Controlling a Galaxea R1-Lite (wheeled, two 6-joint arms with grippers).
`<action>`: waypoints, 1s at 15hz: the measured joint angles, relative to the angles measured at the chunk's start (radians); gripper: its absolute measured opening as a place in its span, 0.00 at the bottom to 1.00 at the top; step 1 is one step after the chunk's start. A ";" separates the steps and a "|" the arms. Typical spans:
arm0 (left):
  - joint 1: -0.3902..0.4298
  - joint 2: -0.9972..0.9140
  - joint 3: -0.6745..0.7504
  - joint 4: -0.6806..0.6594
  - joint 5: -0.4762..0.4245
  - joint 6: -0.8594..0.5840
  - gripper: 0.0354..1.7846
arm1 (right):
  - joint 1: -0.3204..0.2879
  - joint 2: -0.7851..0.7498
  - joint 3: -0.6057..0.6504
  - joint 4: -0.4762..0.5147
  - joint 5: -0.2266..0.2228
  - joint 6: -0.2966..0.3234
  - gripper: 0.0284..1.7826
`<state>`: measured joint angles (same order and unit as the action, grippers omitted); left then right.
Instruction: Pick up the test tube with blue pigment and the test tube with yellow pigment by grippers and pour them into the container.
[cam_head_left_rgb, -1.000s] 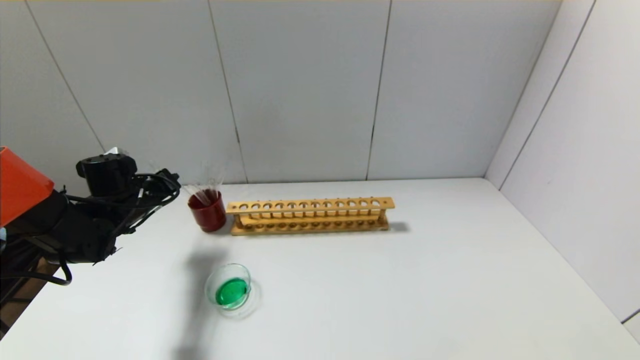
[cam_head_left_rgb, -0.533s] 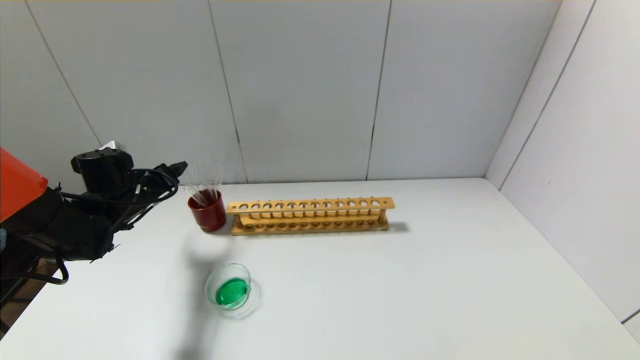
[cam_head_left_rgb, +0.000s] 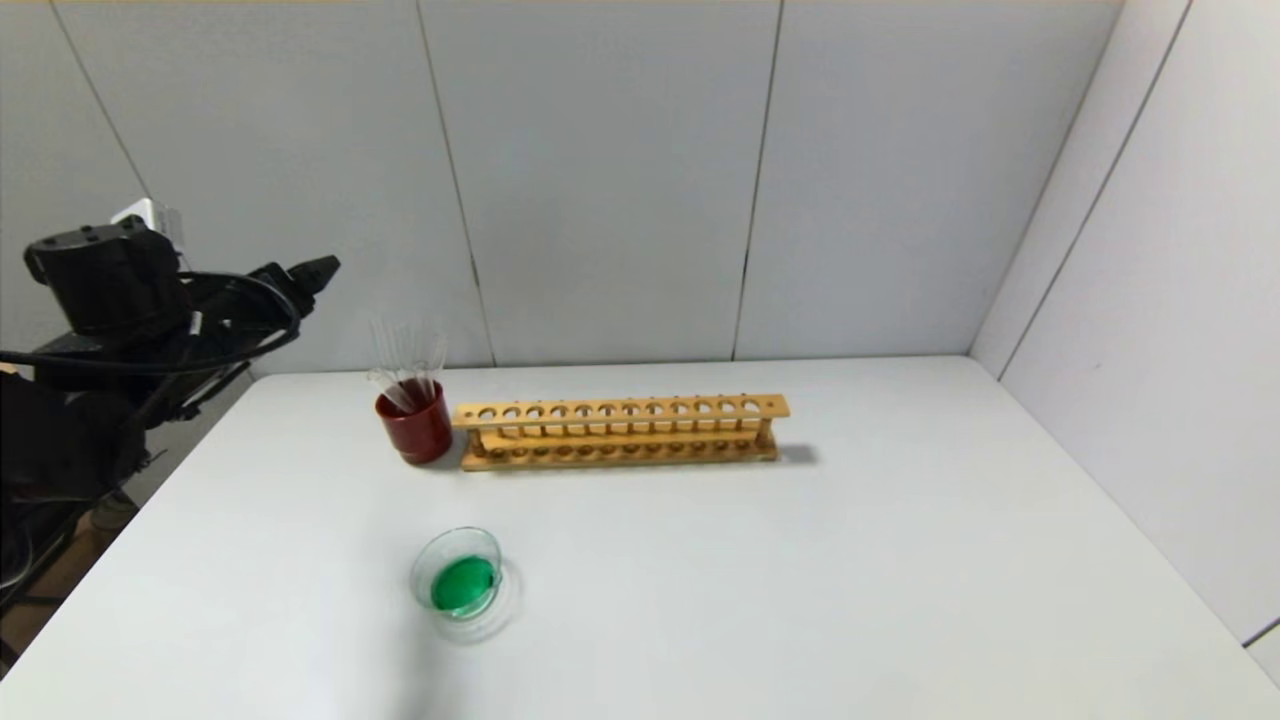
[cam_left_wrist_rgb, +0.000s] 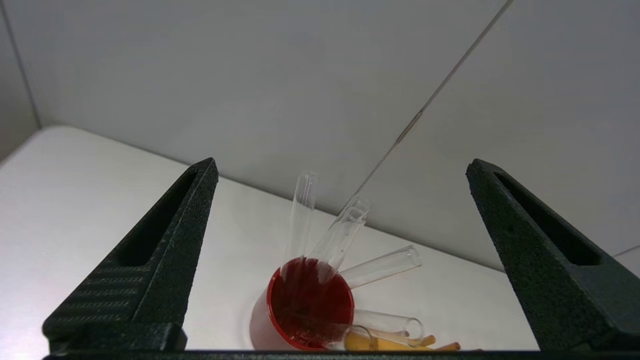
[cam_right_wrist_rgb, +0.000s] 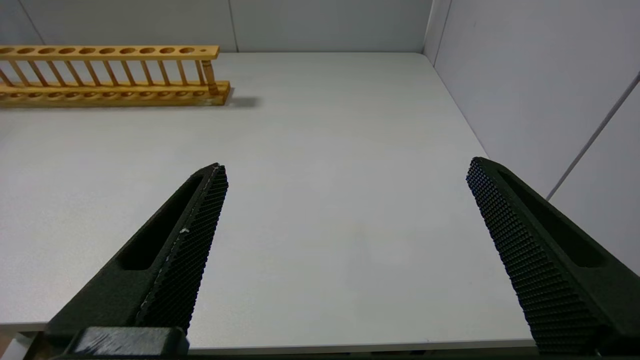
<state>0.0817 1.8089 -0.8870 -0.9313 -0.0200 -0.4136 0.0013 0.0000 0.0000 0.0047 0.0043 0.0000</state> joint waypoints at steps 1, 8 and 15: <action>0.003 -0.065 0.005 0.047 0.002 0.024 0.98 | 0.000 0.000 0.000 0.000 0.000 0.000 0.98; 0.031 -0.684 0.132 0.476 0.074 0.133 0.98 | 0.000 0.000 0.000 0.000 0.000 0.000 0.98; 0.010 -1.348 0.291 0.906 0.084 0.251 0.98 | 0.000 0.000 0.000 0.000 0.000 0.000 0.98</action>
<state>0.0917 0.4613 -0.5964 -0.0253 0.0638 -0.1621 0.0013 0.0000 0.0000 0.0047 0.0043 0.0000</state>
